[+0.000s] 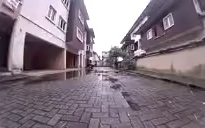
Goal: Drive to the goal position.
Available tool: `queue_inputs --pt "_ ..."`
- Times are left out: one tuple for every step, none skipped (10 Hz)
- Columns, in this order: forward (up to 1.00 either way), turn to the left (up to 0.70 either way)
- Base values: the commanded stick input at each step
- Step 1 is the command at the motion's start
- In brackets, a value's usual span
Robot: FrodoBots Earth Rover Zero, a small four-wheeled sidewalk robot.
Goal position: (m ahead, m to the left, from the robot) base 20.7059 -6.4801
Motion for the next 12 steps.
queue_inputs --pt "0.49 0.00" --pt "0.49 0.00" --pt "0.50 0.00" --pt "0.50 0.00" --pt "0.50 0.00" --pt "0.50 0.00" --pt "0.50 0.00" --pt "0.50 0.00" --pt "0.50 0.00" --pt "0.50 0.00" --pt "0.50 0.00" --pt "0.50 0.00"
